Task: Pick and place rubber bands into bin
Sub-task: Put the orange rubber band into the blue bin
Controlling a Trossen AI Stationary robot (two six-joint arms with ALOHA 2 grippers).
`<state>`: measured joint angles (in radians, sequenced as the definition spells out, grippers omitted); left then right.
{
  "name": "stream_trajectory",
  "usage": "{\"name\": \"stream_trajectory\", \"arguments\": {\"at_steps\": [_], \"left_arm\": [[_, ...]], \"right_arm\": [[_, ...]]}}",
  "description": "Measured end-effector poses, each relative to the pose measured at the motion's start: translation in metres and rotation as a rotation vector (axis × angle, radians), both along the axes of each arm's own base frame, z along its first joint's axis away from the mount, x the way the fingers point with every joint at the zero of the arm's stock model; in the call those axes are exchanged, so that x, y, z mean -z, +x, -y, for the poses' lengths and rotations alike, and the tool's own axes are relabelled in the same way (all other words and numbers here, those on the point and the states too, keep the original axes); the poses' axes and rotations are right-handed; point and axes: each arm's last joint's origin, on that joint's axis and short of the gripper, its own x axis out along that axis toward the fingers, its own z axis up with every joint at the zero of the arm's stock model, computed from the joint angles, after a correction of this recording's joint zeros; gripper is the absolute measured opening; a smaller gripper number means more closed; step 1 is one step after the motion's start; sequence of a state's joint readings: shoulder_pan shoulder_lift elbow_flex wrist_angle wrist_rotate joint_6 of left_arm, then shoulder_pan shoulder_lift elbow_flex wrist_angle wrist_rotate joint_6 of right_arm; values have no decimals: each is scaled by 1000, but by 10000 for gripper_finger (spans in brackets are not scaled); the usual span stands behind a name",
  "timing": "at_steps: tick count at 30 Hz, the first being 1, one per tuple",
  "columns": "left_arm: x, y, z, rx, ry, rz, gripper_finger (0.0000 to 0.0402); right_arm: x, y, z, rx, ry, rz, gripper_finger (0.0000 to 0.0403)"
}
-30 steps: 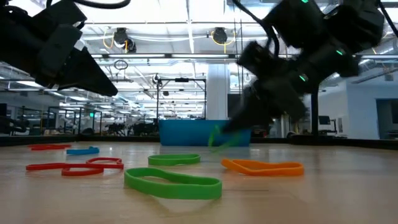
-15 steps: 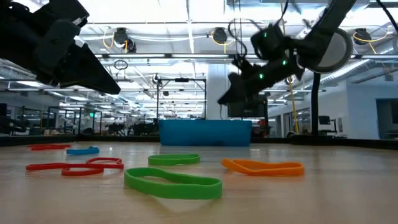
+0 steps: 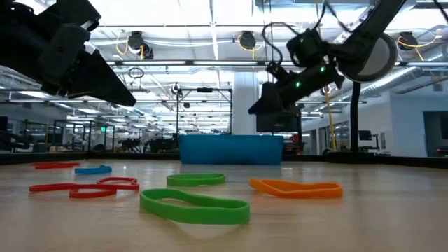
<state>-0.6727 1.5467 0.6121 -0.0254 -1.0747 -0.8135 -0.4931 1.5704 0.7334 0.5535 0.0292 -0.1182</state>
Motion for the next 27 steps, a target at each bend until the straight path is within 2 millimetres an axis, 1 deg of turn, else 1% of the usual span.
{"name": "stream_trajectory", "arguments": {"at_steps": [3, 6, 8, 11, 14, 17, 20, 23, 25, 27], "left_arm": [[0, 0, 0, 0, 0, 0, 111], [0, 0, 0, -1, -3, 2, 111], [0, 0, 0, -3, -6, 4, 111], [0, 0, 0, -4, -9, 5, 111], [0, 0, 0, 6, -21, -3, 111], [0, 1, 1, 15, -39, -2, 111], [-1, 2, 3, 48, -52, -14, 111], [-1, 5, 7, 145, -48, -67, 111], [-2, 7, 10, 228, -47, -100, 111], [-4, 8, 12, 272, -38, -102, 111]], "right_arm": [[-17, -1, -13, -3, -16, 31, 275], [-34, -1, -35, -29, -28, 59, 286], [-41, 1, -56, -101, -25, 61, 285], [-44, 5, -93, -234, -15, 42, 275], [-38, 5, -128, -359, -5, 12, 266], [-27, 1, -156, -450, 31, -16, 259], [-17, -6, -179, -505, 106, -13, 255], [-6, -15, -200, -568, 148, -23, 254], [5, -20, -213, -620, 151, -35, 253], [17, -23, -225, -655, 173, -64, 253]]}}
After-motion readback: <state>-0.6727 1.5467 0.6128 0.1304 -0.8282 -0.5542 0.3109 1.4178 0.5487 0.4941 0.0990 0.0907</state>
